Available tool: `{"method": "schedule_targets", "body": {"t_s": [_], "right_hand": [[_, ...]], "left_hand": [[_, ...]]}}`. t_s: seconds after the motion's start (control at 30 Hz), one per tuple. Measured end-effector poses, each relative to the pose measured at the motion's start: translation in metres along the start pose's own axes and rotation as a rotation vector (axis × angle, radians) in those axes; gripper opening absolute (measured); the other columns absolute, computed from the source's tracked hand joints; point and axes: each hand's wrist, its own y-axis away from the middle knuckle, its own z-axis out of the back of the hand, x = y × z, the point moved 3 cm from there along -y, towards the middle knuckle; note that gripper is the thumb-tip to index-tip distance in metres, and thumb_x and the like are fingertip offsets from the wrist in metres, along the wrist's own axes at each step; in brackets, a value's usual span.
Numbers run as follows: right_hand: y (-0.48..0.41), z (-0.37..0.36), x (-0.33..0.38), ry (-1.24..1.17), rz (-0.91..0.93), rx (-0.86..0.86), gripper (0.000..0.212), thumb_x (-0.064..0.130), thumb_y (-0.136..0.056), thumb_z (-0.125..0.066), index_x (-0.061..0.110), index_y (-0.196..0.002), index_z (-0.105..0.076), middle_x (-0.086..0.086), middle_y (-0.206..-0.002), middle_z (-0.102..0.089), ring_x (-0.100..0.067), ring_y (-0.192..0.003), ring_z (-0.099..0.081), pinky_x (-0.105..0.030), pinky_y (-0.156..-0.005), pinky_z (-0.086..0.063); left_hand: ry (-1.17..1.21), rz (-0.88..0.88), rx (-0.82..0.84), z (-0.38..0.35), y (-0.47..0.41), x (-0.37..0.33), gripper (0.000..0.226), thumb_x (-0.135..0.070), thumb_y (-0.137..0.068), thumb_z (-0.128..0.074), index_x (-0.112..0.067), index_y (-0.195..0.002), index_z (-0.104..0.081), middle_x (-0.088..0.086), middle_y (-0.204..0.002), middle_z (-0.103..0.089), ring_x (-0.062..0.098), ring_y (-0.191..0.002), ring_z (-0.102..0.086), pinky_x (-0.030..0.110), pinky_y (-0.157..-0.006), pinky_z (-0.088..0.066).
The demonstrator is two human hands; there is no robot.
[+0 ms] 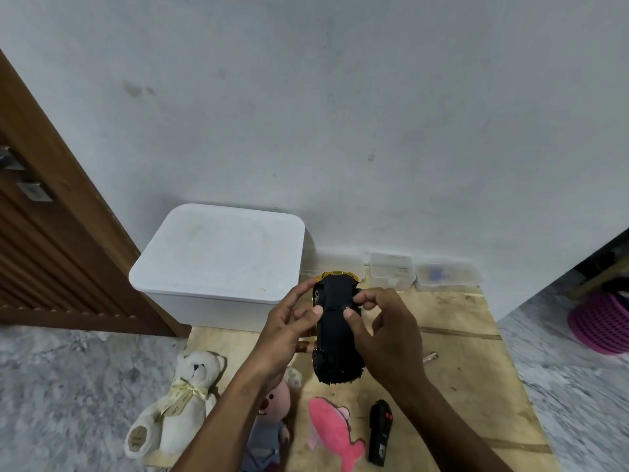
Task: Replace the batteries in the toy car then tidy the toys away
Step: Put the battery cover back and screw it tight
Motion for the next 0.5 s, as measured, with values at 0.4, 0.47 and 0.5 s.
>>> {"method": "schedule_targets", "body": {"t_s": [0.4, 0.47, 0.5], "right_hand": [[-0.0070, -0.0035, 0.0004, -0.098, 0.038, 0.052, 0.015, 0.017, -0.083, -0.076, 0.027, -0.090, -0.066, 0.012, -0.095, -0.062, -0.005, -0.072, -0.064, -0.038, -0.065, -0.058], [-0.0084, -0.0032, 0.0003, -0.080, 0.046, 0.069, 0.014, 0.018, -0.084, -0.076, 0.026, -0.090, -0.067, 0.012, -0.096, -0.062, -0.005, -0.072, -0.064, -0.038, -0.065, -0.058], [-0.0087, -0.0031, 0.0001, -0.068, 0.049, 0.071, 0.014, 0.019, -0.084, -0.076, 0.027, -0.091, -0.067, 0.012, -0.096, -0.063, -0.005, -0.071, -0.064, -0.039, -0.065, -0.058]], "left_hand": [[0.036, -0.022, -0.008, -0.0012, -0.0045, 0.0022, 0.062, -0.012, -0.084, -0.074, -0.040, -0.136, -0.055, 0.005, -0.117, -0.074, 0.028, -0.114, -0.068, 0.031, -0.072, -0.057], [0.041, -0.033, -0.042, -0.0005, -0.0056, 0.0038, 0.061, -0.005, -0.087, -0.073, -0.040, -0.135, -0.057, 0.006, -0.115, -0.074, 0.028, -0.114, -0.067, 0.029, -0.070, -0.057], [0.041, -0.038, -0.057, -0.0005, -0.0057, 0.0044, 0.061, -0.001, -0.088, -0.071, -0.039, -0.134, -0.058, 0.006, -0.113, -0.075, 0.028, -0.112, -0.068, 0.027, -0.068, -0.057]]}}
